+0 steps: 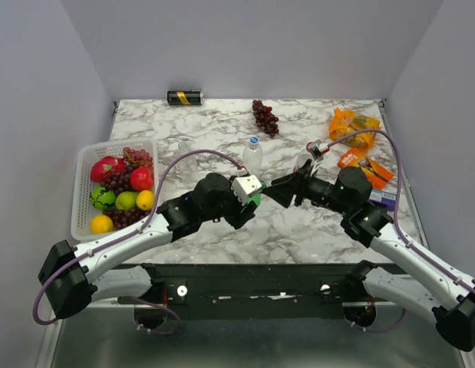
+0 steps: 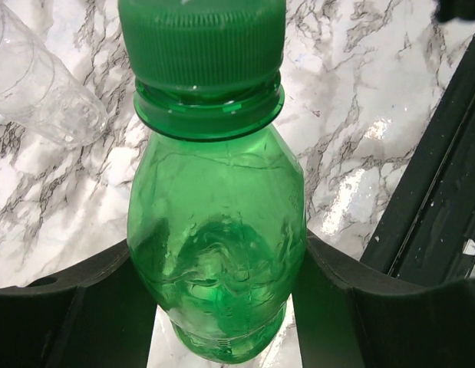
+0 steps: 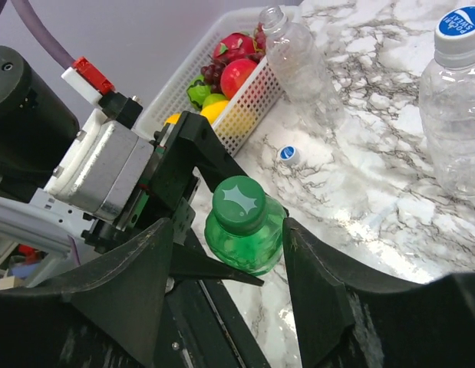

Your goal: Unscrew the bottle caps

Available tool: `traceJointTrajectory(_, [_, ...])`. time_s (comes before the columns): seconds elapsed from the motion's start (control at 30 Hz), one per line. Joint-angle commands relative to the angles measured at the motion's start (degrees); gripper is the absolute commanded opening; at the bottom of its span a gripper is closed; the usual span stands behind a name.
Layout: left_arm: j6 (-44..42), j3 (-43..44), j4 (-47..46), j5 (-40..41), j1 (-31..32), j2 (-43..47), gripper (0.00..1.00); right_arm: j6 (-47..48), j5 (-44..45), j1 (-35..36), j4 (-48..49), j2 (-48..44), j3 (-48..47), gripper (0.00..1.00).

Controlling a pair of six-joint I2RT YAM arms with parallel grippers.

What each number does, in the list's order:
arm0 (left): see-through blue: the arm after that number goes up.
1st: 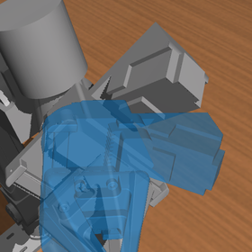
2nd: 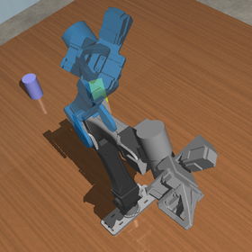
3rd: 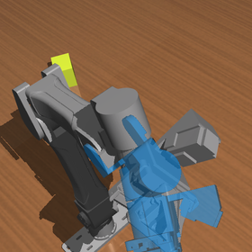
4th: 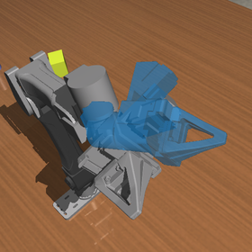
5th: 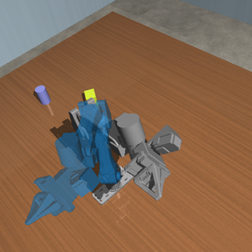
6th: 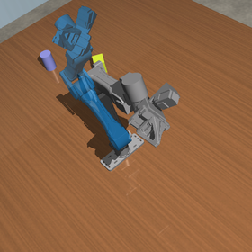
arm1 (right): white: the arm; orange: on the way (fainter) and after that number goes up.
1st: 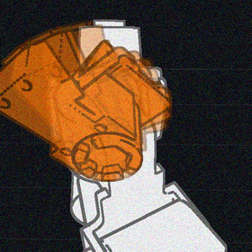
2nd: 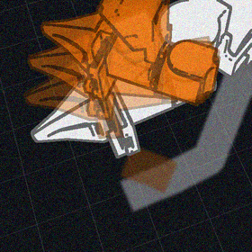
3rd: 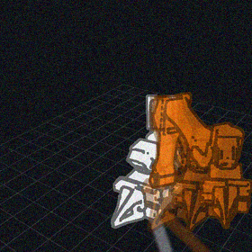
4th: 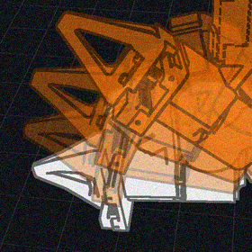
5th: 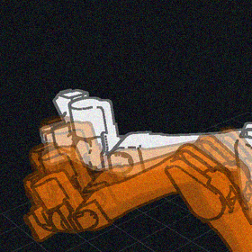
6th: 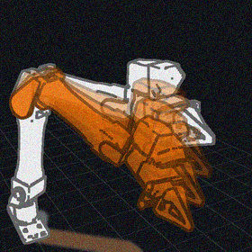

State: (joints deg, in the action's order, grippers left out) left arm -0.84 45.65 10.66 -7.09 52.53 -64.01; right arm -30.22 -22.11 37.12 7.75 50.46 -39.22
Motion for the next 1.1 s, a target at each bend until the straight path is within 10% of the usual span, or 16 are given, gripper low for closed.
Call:
traceJointTrajectory(0.0, [0.31,1.20,-0.37,2.08,0.38,-0.24,0.33,-2.39,-0.83,0.84,3.85,1.66,0.46,0.66])
traceJointTrajectory(1.07, [-0.30,1.99,0.51,1.20,0.82,-3.05,0.33,-1.16,0.14,4.10,5.79,8.69,-3.14,0.57])
